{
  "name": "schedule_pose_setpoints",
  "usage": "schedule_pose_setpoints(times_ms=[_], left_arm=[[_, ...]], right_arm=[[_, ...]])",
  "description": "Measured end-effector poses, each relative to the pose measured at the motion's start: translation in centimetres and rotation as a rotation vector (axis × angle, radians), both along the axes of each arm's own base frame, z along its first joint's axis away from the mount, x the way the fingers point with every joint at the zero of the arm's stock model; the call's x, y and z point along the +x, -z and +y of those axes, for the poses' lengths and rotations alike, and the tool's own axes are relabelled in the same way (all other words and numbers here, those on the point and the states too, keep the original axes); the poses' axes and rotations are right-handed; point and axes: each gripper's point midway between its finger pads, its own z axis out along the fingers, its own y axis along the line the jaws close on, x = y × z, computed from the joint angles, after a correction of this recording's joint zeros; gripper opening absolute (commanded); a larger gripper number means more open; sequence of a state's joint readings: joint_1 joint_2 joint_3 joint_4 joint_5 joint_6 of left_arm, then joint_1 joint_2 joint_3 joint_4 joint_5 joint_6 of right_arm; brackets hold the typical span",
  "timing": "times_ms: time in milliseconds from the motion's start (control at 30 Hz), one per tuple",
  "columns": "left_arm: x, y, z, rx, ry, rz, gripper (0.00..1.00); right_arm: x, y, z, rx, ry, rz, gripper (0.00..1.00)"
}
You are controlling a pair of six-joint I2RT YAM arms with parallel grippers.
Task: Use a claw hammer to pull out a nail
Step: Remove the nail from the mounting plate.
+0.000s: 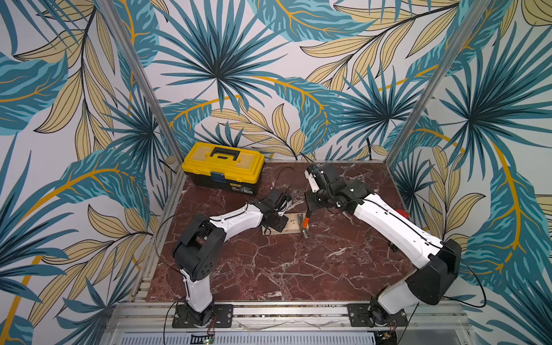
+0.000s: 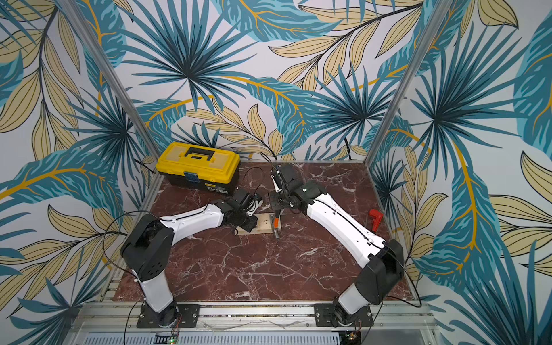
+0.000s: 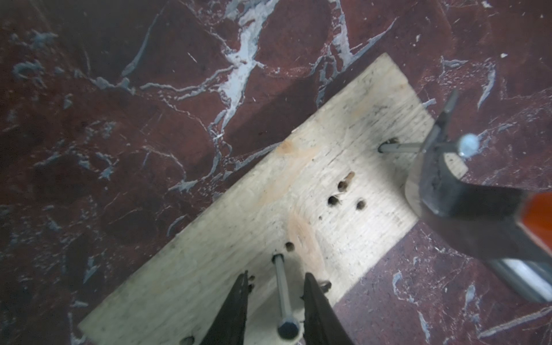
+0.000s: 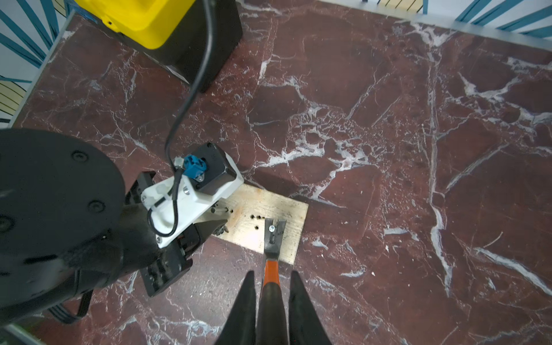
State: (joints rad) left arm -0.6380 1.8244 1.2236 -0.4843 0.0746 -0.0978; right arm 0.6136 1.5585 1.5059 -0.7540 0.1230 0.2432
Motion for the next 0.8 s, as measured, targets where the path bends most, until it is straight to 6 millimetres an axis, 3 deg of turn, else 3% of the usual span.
schedule_pose_setpoints(times_ms=[800], left_arm=[[0.2, 0.1, 0.0, 0.000, -0.032, 0.021, 0.31]], right_arm=[[1.0, -1.1, -0.1, 0.127, 0.060, -0.304, 0.00]])
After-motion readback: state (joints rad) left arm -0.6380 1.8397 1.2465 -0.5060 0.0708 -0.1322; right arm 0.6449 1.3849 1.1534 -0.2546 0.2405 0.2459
